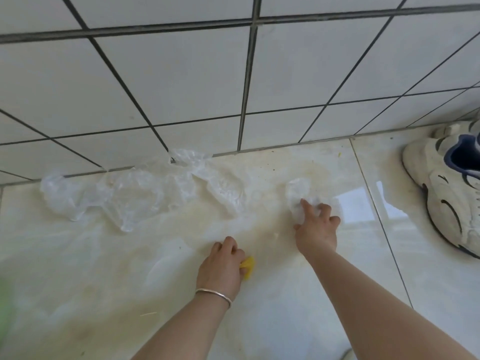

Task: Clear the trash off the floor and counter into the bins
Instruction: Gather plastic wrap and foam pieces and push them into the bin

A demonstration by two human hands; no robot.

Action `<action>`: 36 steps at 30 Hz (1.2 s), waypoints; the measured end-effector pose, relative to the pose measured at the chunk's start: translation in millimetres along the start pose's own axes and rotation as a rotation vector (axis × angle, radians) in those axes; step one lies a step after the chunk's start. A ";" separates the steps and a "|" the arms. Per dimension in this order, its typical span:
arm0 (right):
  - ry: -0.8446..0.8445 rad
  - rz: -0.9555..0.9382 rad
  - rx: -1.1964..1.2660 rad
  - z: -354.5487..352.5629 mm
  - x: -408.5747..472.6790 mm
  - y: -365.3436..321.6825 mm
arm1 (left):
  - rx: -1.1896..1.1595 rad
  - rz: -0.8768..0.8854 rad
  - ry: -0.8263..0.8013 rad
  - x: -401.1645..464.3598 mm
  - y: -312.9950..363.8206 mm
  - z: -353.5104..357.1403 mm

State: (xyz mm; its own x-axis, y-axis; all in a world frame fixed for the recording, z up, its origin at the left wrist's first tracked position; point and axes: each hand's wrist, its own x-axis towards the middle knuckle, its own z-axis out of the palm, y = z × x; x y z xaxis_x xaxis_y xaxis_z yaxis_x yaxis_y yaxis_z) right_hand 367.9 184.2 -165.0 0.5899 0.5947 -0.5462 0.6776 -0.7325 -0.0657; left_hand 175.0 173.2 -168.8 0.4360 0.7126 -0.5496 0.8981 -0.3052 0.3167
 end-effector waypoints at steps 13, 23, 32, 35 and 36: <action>0.312 -0.451 0.232 -1.9 -27.3 -17.4 | -0.283 0.023 0.375 -5.2 -44.5 -34.3; 0.045 -0.644 -0.074 8.7 -22.8 -128.6 | -0.305 -0.450 0.547 30.6 -115.6 -83.9; 0.009 -0.715 -0.195 40.9 -26.5 -141.6 | -0.200 -0.382 0.317 42.7 -108.2 -56.1; -0.018 -0.716 -0.020 52.7 -41.0 -143.9 | -0.178 -0.300 0.322 37.5 -99.3 -47.0; -0.049 -0.680 0.038 55.5 -45.9 -144.7 | -0.198 -0.289 0.311 35.7 -96.2 -45.7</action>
State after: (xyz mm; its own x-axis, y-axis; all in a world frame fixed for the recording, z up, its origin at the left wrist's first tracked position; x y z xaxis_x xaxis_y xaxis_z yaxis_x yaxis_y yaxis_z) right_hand 218.4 244.6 -176.7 0.0175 0.9116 -0.4106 0.8739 -0.2135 -0.4368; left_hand 101.5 256.8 -183.5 0.1044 0.9154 -0.3887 0.9386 0.0385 0.3428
